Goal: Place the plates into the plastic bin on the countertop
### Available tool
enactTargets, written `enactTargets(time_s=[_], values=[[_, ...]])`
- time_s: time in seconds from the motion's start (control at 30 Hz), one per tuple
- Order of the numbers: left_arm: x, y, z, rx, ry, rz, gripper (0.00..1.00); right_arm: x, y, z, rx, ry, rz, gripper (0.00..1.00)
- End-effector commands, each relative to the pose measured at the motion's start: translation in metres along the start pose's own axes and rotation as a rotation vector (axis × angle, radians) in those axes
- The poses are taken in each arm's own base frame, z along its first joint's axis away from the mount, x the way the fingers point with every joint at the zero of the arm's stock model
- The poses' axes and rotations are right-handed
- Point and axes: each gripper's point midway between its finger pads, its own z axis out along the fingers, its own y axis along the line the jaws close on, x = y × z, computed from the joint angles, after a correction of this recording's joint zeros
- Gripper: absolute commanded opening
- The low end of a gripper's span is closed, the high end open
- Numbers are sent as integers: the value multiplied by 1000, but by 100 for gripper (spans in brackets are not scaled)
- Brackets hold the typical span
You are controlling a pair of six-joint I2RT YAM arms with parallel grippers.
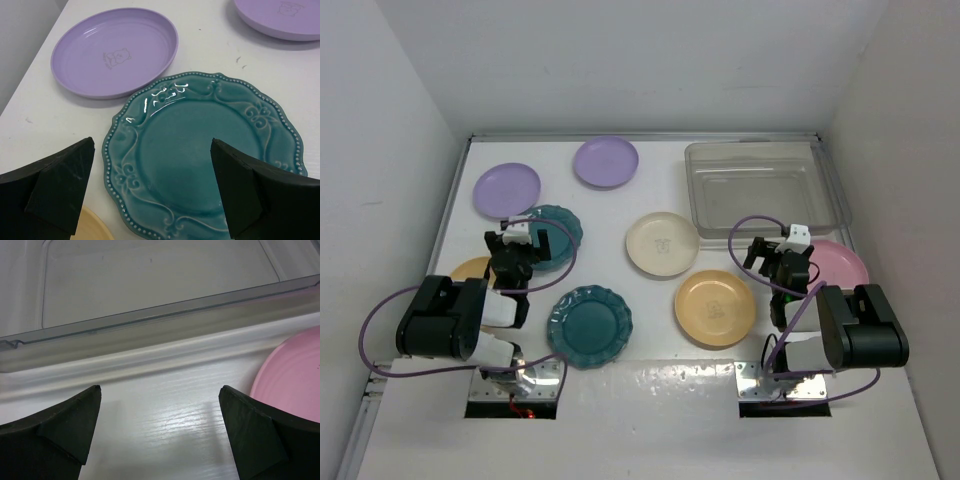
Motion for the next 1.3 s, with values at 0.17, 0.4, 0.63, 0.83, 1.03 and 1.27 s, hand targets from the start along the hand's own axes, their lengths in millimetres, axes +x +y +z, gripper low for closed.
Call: enactTargets(time_s=[0.17, 0.4, 0.63, 0.83, 1.03, 1.27], values=[[-17, 2, 3, -4, -63, -27, 100, 5, 8, -14, -64, -23, -22, 100], [-83, -44, 30, 408, 105, 378, 100, -26, 39, -46, -209, -181, -160, 100], [-200, 11, 10, 155, 128, 331, 100, -142, 29, -84, -26, -199, -321, 100], [-213, 15, -54, 166, 320, 176, 100, -257, 69, -95, -69, -93, -525, 100], [-209, 10, -103, 228, 290, 134, 100, -285, 199, -91, -521, 78, -187, 100], [-214, 22, -122, 194, 228, 175, 100, -115, 305, -139, -1022, 843, 210, 99]])
